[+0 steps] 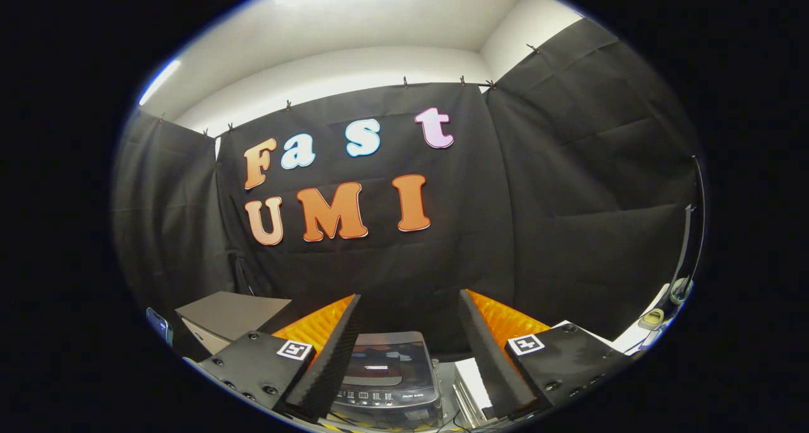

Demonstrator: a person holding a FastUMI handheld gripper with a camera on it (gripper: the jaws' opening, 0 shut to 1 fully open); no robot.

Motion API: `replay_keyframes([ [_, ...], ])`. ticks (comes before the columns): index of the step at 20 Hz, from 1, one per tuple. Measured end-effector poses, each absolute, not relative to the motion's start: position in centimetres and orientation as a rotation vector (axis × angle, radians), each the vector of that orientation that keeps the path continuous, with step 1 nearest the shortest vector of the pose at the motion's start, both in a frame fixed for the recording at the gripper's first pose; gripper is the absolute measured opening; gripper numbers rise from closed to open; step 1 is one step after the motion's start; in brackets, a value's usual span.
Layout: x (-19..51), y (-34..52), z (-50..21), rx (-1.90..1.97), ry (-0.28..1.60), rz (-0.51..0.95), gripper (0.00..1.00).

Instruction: Put the clothes into the washing machine and then close the washing machine lid.

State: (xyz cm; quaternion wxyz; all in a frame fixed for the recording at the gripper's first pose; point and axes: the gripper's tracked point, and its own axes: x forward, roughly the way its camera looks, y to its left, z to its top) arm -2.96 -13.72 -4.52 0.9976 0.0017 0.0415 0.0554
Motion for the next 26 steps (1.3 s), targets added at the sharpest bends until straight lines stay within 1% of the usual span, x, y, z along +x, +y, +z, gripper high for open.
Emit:
replay_keyframes([
  [26,-3.0,-13.4,-6.6,0.026,0.126,0.121,0.97],
])
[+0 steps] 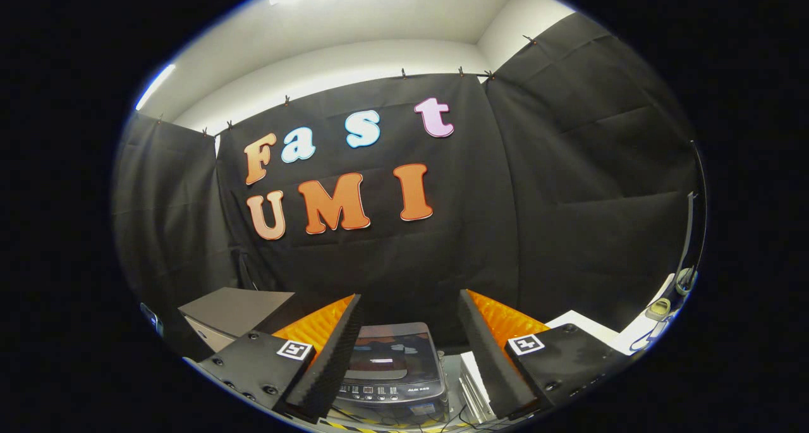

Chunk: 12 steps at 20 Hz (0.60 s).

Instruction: Put the clothes into the washing machine and then close the washing machine lid.

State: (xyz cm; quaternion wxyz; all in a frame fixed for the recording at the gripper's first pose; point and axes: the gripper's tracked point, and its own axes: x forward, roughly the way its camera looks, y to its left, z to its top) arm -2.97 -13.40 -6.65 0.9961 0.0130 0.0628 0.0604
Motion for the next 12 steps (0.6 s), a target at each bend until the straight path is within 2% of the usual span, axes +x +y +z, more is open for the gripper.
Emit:
replay_keyframes([
  [12,-2.63,-14.00,-6.46,0.011,0.122,0.110,0.97],
])
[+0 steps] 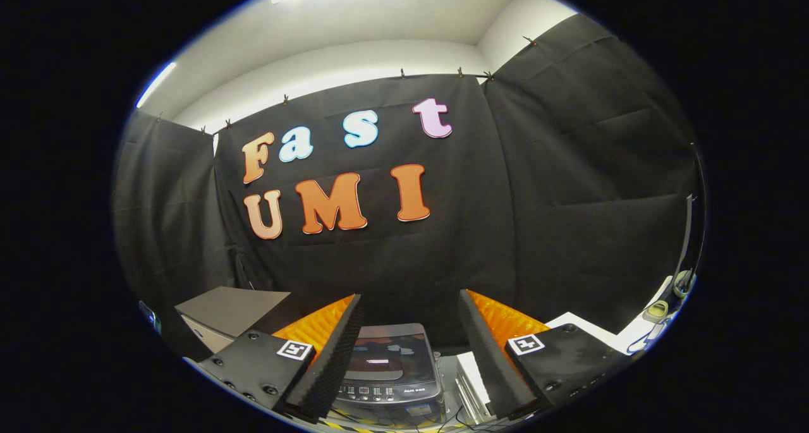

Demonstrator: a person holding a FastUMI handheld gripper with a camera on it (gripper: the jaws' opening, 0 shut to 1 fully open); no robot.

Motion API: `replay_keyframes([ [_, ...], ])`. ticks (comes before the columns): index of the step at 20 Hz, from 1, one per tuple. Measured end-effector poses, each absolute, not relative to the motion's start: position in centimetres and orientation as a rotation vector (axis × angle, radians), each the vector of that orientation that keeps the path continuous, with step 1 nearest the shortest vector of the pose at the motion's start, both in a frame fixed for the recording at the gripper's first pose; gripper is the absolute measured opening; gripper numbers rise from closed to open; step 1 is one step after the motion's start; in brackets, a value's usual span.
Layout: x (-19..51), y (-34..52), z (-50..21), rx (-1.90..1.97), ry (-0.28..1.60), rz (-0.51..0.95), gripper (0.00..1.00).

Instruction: Put the clothes into the washing machine and then close the washing machine lid.

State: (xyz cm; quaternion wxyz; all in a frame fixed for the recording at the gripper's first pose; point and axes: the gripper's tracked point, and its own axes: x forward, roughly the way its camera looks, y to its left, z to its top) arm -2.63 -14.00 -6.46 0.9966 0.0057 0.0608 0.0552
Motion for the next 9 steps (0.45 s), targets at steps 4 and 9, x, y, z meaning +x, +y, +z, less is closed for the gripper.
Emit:
replay_keyframes([
  [4,-2.54,-13.97,-6.68,0.011,0.128,0.111,0.97],
  [9,-2.53,-13.98,-6.82,0.014,0.130,0.112,0.97],
])
